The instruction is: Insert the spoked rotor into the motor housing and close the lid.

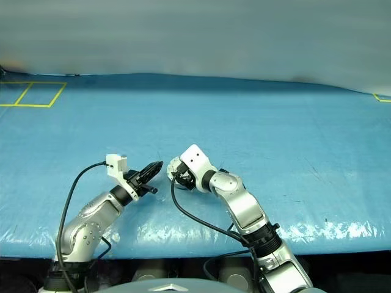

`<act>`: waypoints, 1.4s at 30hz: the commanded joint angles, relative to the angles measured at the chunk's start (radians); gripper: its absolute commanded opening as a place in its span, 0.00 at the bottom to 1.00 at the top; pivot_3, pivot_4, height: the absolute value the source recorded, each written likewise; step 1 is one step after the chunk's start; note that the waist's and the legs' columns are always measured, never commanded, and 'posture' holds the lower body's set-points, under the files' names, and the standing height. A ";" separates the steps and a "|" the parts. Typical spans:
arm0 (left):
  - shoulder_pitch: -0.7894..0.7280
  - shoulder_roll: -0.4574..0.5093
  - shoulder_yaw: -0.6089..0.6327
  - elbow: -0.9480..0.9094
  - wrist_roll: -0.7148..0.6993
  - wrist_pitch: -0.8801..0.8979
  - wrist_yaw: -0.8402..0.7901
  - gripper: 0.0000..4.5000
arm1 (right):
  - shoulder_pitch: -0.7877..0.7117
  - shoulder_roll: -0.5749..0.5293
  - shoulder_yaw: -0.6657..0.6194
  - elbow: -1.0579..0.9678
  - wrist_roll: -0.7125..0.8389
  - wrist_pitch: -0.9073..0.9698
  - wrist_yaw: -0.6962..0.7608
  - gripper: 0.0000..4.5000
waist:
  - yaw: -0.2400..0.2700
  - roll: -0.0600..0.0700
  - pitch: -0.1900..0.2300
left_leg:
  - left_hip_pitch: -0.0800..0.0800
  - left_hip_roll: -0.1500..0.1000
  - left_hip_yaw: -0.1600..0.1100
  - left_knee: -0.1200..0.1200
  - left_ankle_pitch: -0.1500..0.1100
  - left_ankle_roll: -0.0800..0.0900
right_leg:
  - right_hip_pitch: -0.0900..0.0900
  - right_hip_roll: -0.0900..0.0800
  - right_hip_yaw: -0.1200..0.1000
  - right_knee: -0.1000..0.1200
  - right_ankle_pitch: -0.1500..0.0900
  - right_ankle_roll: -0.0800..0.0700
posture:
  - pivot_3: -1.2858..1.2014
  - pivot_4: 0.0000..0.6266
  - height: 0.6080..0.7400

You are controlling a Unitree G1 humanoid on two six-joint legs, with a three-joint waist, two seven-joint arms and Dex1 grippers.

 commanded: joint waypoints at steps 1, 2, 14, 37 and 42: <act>-0.040 -0.005 -0.007 -0.009 -0.008 0.066 0.013 0.00 | 0.035 -0.009 0.015 0.051 -0.009 0.046 -0.006 0.67 | -0.001 0.000 0.000 | 0.000 0.000 0.000 0.000 0.000 0.000 | 0.000 0.000 0.000 0.000 0.000 0.000 | 0.52 0.24 1.00; -0.055 -0.005 -0.023 0.003 0.009 0.083 0.015 0.00 | 0.036 -0.008 0.015 0.050 -0.010 0.046 -0.008 0.67 | 0.000 0.000 0.000 | 0.000 0.000 0.000 0.000 0.000 0.000 | 0.000 0.000 0.000 0.000 0.000 0.000 | 0.52 0.24 1.00; -0.088 -0.008 -0.090 0.040 0.108 0.177 0.016 0.00 | 0.055 0.000 0.004 0.023 0.009 0.048 -0.012 0.67 | 0.002 0.000 0.000 | 0.002 -0.001 -0.002 0.000 0.000 -0.001 | -0.001 -0.001 0.000 -0.001 0.000 -0.001 | 0.52 0.24 1.00; -0.104 0.005 -0.094 0.023 0.159 0.154 -0.059 0.00 | 0.293 0.377 -0.509 -0.337 0.532 0.419 -0.266 0.99 | 0.009 0.001 0.001 | -0.004 -0.005 -0.007 -0.009 0.000 0.000 | 0.001 -0.004 -0.001 -0.014 0.001 0.001 | 0.52 0.24 1.00; -0.100 0.000 -0.098 0.024 0.176 0.145 -0.064 0.00 | 0.275 0.427 -0.551 -0.261 0.696 0.455 -0.347 0.99 | 0.008 0.001 0.000 | -0.003 -0.006 -0.006 -0.014 0.000 0.000 | 0.001 -0.004 -0.001 -0.016 0.001 0.001 | 0.52 0.24 1.00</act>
